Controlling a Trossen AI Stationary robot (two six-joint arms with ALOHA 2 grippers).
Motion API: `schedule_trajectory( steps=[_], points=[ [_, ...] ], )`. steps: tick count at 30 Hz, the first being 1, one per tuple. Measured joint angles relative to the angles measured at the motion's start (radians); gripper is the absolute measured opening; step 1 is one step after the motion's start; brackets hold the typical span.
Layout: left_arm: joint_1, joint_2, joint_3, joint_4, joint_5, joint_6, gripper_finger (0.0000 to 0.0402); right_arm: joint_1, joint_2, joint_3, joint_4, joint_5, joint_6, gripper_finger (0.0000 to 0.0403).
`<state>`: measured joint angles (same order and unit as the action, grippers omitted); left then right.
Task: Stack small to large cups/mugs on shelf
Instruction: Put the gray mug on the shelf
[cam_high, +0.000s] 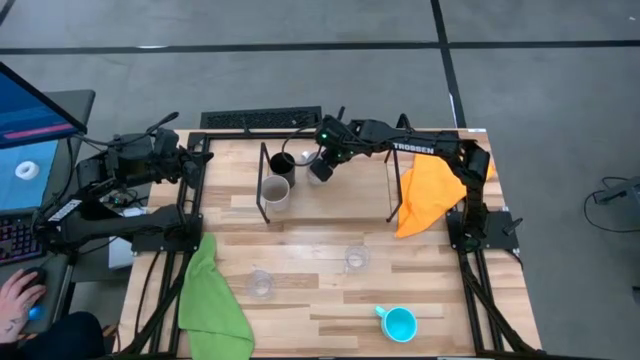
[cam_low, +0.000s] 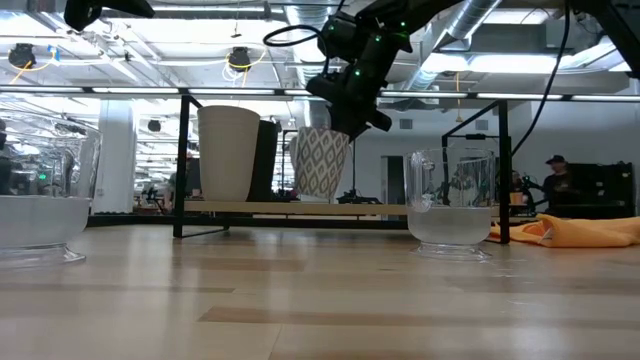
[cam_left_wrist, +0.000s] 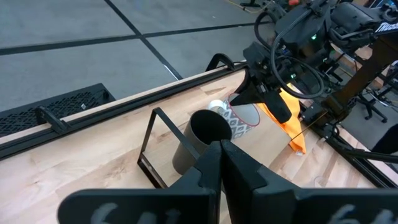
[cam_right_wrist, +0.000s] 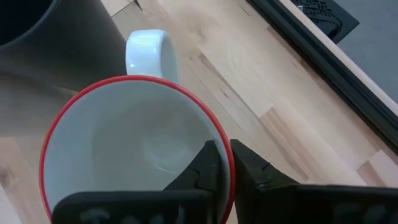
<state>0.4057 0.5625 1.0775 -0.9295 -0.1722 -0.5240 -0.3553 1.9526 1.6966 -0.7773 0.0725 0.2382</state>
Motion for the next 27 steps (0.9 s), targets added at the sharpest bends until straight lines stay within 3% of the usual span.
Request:
schedule_trajectory(
  steps=[27],
  points=[
    [0.0,0.0,0.0,0.0,0.0,0.018,0.0,0.001,0.0,0.0,-0.03,0.003,0.0,0.0031]
  ],
)
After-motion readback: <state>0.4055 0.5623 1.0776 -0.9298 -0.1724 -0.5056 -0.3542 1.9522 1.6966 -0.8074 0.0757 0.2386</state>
